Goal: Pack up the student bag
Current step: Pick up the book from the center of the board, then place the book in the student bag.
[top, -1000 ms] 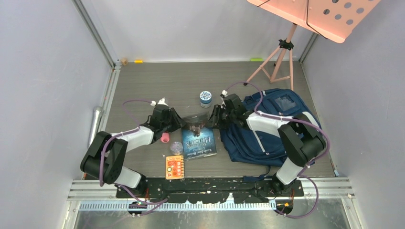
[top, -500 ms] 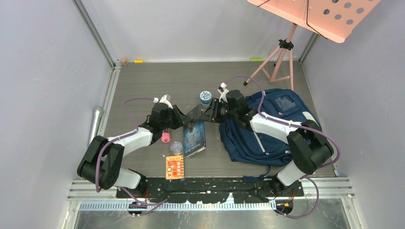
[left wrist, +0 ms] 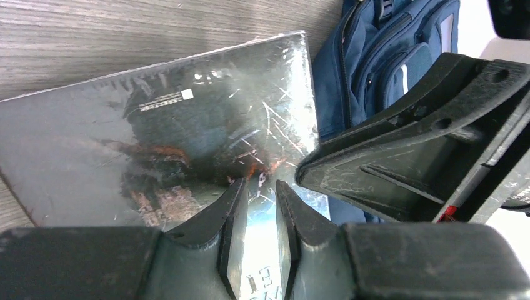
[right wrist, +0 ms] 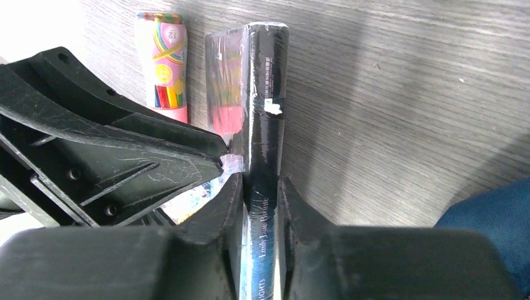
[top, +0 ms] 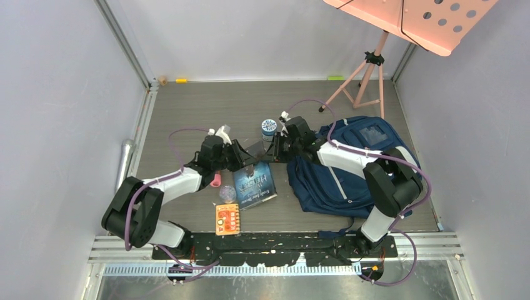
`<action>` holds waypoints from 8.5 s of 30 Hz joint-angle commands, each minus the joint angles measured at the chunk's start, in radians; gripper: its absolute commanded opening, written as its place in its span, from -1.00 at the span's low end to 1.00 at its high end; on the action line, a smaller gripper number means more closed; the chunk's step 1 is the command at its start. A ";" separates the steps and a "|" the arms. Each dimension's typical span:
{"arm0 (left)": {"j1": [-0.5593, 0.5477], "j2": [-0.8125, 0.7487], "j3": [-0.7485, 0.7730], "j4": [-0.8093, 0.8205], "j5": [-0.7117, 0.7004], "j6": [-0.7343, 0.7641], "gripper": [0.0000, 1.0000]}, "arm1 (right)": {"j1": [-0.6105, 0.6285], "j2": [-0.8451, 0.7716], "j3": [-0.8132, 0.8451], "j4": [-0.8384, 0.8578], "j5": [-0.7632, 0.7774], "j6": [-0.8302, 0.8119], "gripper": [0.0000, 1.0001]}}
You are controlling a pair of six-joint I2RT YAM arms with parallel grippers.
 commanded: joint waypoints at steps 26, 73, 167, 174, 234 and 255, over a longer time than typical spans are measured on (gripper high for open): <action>-0.005 -0.274 0.239 -0.453 -0.093 0.133 0.50 | 0.200 0.030 0.695 -0.932 0.560 -0.326 -0.99; 0.075 -0.634 0.034 -0.256 0.204 0.192 0.80 | 0.068 -0.406 0.326 -0.292 0.256 -0.122 -0.99; -0.243 0.256 0.465 -0.047 0.618 0.129 -1.00 | 0.001 -0.399 0.511 -0.983 0.617 -0.262 -0.99; -0.279 0.442 0.468 0.492 0.547 -0.236 -1.00 | -0.001 -0.401 0.483 -0.945 0.594 -0.248 -0.99; -0.558 0.597 0.608 0.307 -0.153 -0.126 -0.31 | 0.000 -0.476 0.384 -0.890 0.634 -0.224 -0.99; -0.549 0.418 0.376 0.480 -0.273 0.064 0.38 | -0.001 -0.534 0.355 -0.860 0.750 -0.200 -0.99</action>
